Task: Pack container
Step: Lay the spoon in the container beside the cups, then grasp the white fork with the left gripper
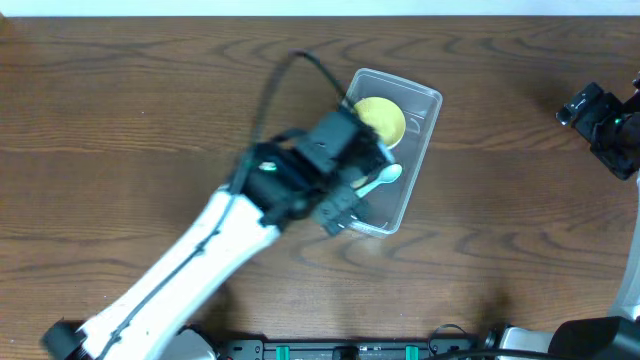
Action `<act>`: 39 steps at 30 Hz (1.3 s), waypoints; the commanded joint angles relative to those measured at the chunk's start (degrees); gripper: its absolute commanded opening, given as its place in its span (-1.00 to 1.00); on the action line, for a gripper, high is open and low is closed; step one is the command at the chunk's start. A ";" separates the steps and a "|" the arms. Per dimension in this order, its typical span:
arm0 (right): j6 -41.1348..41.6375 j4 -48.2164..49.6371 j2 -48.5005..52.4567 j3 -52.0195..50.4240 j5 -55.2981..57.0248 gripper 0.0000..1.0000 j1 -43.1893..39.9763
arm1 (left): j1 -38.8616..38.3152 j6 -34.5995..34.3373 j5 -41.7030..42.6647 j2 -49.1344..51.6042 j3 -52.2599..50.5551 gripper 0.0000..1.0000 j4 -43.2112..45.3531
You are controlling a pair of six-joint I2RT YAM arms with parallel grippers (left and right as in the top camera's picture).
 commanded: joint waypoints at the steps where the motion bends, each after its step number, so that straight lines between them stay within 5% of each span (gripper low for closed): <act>1: -0.17 -0.02 -0.31 0.20 0.00 0.99 -0.35 | 7.85 -9.88 -2.95 0.90 -0.63 0.96 -0.81; 6: -0.17 0.00 -0.31 0.20 -0.02 0.98 -0.35 | 19.67 -23.26 -1.11 5.16 -6.03 0.96 2.58; 17: -0.17 0.00 -0.31 0.20 0.00 0.98 -0.35 | 24.22 -24.20 4.83 22.29 -12.92 0.99 10.64; 23: -0.17 -0.02 -0.31 0.20 0.00 0.99 -0.35 | 24.22 -24.20 4.83 26.43 -12.96 0.42 11.17; 39: -0.17 0.00 -0.31 0.20 -0.02 0.98 -0.35 | 24.22 -25.88 5.25 30.93 -13.73 0.26 14.38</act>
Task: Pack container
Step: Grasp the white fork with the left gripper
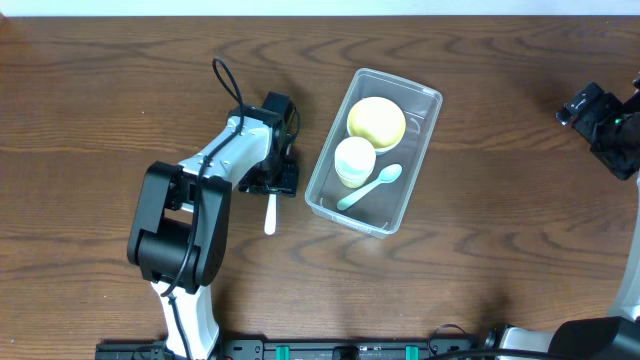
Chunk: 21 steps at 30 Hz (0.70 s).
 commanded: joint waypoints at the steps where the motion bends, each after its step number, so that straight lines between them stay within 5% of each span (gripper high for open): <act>1: -0.20 0.00 -0.31 0.20 -0.02 0.99 -0.35 | 0.13 -0.57 0.17 0.24 -0.39 0.21 0.20; 5: -0.20 -0.02 -0.31 0.20 -0.02 0.98 -0.35 | 0.11 -1.40 1.14 0.52 -0.63 0.08 0.24; 13: -0.20 0.00 -0.31 0.20 -0.02 0.99 -0.37 | 0.33 -1.60 2.97 0.33 -1.36 -0.88 -0.04; 21: -0.20 -0.02 -0.31 0.20 -0.02 0.99 -0.35 | 4.55 -1.33 2.97 -7.41 6.82 -0.88 -8.15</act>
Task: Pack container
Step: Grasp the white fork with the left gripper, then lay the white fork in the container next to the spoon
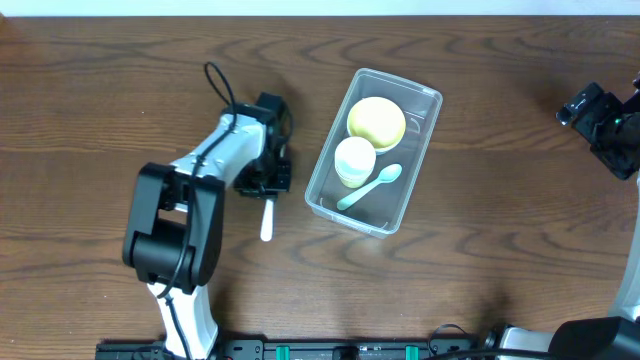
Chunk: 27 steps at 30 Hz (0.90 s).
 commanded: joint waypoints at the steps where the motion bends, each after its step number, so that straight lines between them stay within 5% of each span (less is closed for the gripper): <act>1: -0.17 0.00 -0.31 0.20 0.00 0.99 -0.35 | 2.32 0.11 0.13 -7.89 7.17 -0.88 -2.73; 6: -0.17 0.00 -0.31 0.20 -0.02 0.99 -0.35 | -0.44 6.19 6.08 -18.23 14.23 -0.88 -5.49; 12: -0.17 0.00 -0.31 0.20 0.00 0.99 -0.35 | -13.44 16.00 6.03 -26.14 14.73 -0.88 -3.26; 20: -0.17 0.00 -0.31 0.20 0.00 0.99 -0.35 | -28.44 25.16 1.05 -20.02 10.97 -0.88 3.34; 27: -0.17 -0.02 -0.31 0.20 0.00 0.99 -0.37 | -31.30 28.06 0.85 -9.42 10.78 -0.88 7.98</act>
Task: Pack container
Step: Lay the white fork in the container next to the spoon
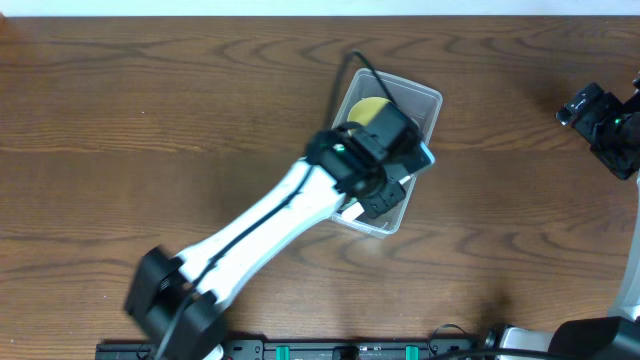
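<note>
A clear plastic container (425,100) stands right of the table's middle. In its far end lies a yellow bowl (368,108), partly covered. My left arm reaches across from the bottom left, and my left gripper (388,192) hangs over the container's near half, hiding the white cup and the teal spoon. A white utensil (349,212) pokes out from under the gripper at the container's near-left wall; the jaws seem shut on it. My right gripper (583,106) rests at the far right edge, away from everything; its jaws are too small to read.
The brown wooden table (120,120) carries no other loose objects. The left arm's white link (270,225) runs diagonally over the table's front middle. A black cable (375,80) loops above the container.
My left gripper was at the table's left-middle with the white utensil under it. Now it is over the container, and the utensil has left the table with it. The right arm has not moved.
First my left gripper was over the container, by the teal spoon inside. Then it stood left of the container above a white utensil on the table, leaving bowl, cup and spoon inside. It stayed on that utensil, and now it is over the container with it.
</note>
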Action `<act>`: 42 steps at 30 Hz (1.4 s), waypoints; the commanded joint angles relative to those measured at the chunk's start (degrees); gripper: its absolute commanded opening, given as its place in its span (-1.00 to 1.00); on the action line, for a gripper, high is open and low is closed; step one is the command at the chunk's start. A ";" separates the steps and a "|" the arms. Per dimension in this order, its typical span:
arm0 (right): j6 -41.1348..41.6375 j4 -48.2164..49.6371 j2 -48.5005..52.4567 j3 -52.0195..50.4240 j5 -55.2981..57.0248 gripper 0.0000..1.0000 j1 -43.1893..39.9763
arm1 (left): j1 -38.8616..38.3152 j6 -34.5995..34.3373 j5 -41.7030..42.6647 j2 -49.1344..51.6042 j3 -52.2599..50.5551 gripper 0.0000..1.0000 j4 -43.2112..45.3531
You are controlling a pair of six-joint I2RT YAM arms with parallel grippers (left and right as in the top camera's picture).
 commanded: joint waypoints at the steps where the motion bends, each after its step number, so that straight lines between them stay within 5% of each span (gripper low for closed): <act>1: -0.20 0.00 -0.31 0.20 0.00 0.99 -0.35 | 0.07 2.67 -1.33 3.87 -0.26 -0.88 1.33; 4: -0.20 0.00 -0.31 0.20 -0.02 0.98 -0.35 | 0.09 5.75 -1.33 6.29 -0.26 -0.88 2.01; 6: -0.20 0.00 -0.31 0.20 -0.02 0.99 -0.37 | 0.09 7.52 -1.92 6.86 -0.24 -0.55 2.01; 13: -0.20 0.00 -0.31 0.20 -0.02 0.98 -0.35 | 0.09 7.23 -5.18 4.92 -0.17 -0.33 1.90; 20: -0.20 0.00 -0.31 0.20 0.00 0.99 -0.35 | 0.07 -5.16 -5.14 -2.97 -0.11 0.07 0.76; 22: -0.20 0.00 -0.31 0.20 0.00 0.98 -0.35 | 0.09 -7.28 -5.16 -6.78 -0.11 0.96 0.04; 29: -0.20 0.00 -0.31 0.20 -0.02 0.98 -0.35 | 0.09 -7.52 -5.53 -21.49 -0.09 0.96 -0.94; 42: -0.20 -0.02 -0.31 0.20 0.00 0.99 -0.35 | 0.13 -2.60 -15.19 -42.73 -0.09 0.96 -16.55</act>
